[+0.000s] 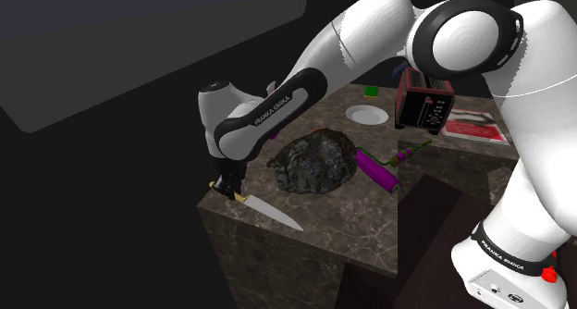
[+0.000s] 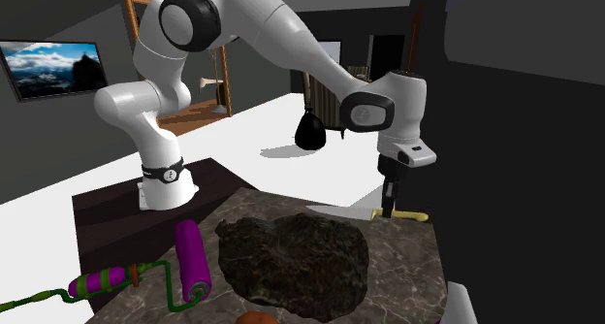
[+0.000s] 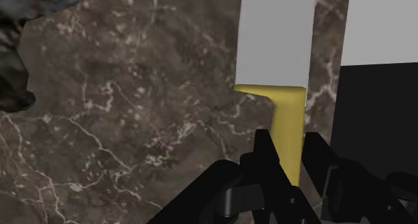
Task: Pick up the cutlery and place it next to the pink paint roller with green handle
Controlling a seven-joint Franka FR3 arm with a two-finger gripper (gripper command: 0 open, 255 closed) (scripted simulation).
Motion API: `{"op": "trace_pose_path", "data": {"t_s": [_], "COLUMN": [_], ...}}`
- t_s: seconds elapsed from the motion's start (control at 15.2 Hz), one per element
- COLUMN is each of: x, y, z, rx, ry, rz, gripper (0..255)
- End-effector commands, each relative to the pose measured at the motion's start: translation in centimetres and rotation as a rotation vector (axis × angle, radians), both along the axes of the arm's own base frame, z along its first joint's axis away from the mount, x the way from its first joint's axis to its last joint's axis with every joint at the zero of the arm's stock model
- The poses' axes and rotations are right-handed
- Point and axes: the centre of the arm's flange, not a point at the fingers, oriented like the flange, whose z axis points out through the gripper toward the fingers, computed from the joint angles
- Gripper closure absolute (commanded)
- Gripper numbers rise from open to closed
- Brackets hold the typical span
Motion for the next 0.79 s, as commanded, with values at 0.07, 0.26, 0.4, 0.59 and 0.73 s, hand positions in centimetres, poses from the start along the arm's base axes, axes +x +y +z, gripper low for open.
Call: {"op": "trace_pose_path", "data": {"t_s": [0.07,0.26,0.4,0.59,0.73], "x": [0.0,0.0,0.0,0.0,0.0], "y": [0.0,0.0,0.0,0.0,0.0], "z": [1.7,3.3,4.4,5.9,7.0], "rx": [0.0,0.0,0.0,0.0,0.0], "ry": [0.0,0.0,0.0,0.0,0.0], "rz": [0.0,0.0,0.0,0.0,0.0], "gripper": [255,255,255,255,255]}}
